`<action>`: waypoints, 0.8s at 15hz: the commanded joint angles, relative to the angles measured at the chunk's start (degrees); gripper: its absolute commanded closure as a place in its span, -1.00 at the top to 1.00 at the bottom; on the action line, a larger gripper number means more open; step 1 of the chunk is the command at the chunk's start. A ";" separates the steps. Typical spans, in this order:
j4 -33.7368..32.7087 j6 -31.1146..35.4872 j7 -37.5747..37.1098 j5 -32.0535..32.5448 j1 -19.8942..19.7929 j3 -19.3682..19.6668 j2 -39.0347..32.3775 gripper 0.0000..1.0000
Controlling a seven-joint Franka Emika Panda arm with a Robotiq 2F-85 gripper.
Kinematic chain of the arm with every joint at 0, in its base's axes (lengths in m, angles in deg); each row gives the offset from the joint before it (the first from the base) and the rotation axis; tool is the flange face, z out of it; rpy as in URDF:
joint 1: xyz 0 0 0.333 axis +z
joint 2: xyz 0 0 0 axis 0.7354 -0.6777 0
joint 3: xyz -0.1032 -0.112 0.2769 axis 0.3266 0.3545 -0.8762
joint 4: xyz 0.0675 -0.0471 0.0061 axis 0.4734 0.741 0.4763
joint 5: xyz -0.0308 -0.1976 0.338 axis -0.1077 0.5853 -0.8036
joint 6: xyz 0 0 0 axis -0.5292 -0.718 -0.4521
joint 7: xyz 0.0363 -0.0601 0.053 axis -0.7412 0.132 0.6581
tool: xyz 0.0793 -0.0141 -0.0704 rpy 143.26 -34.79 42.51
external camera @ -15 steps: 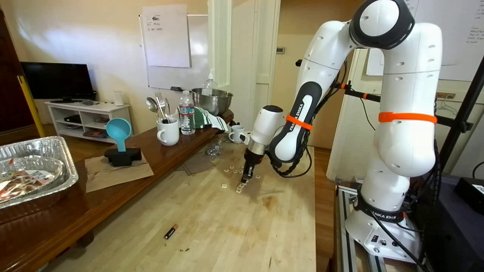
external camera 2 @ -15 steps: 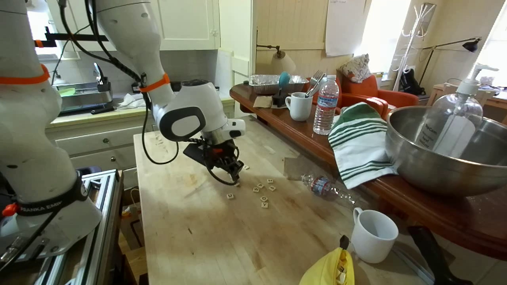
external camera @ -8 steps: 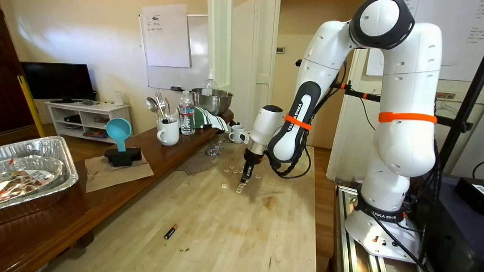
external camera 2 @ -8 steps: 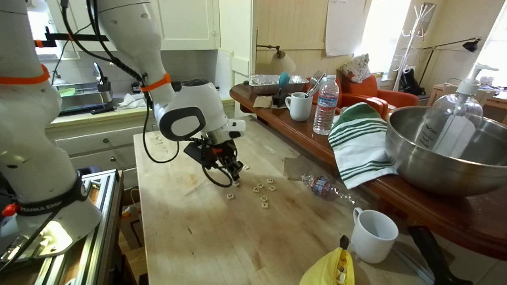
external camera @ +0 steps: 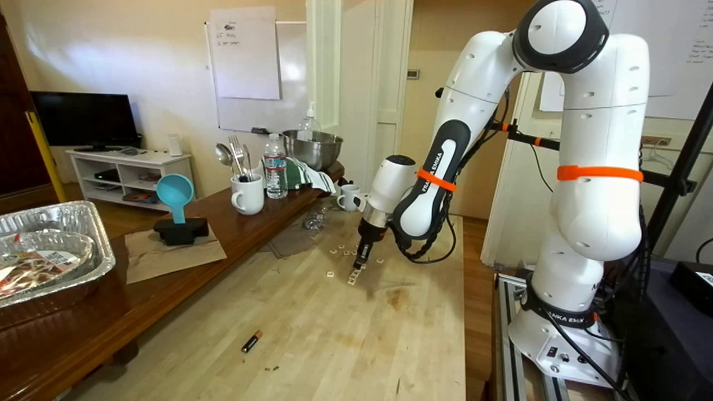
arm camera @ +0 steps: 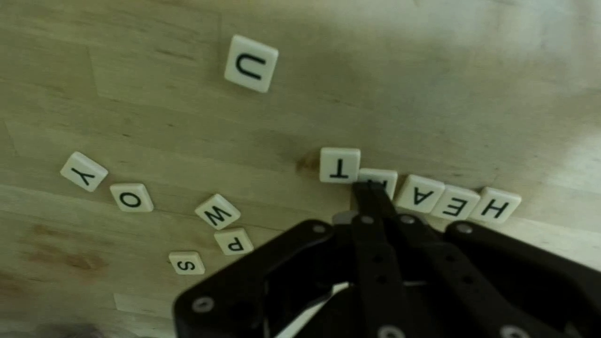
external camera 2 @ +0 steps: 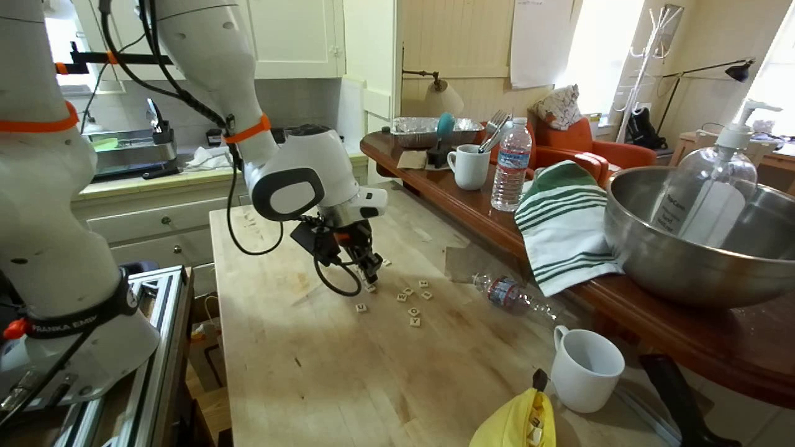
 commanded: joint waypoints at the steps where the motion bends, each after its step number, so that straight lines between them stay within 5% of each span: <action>1: -1.13 -0.47 -1.22 -1.47 -0.24 -0.76 -1.62 -1.00; 12: -1.29 -1.06 -1.23 -1.89 -0.46 -2.31 -2.21 -1.00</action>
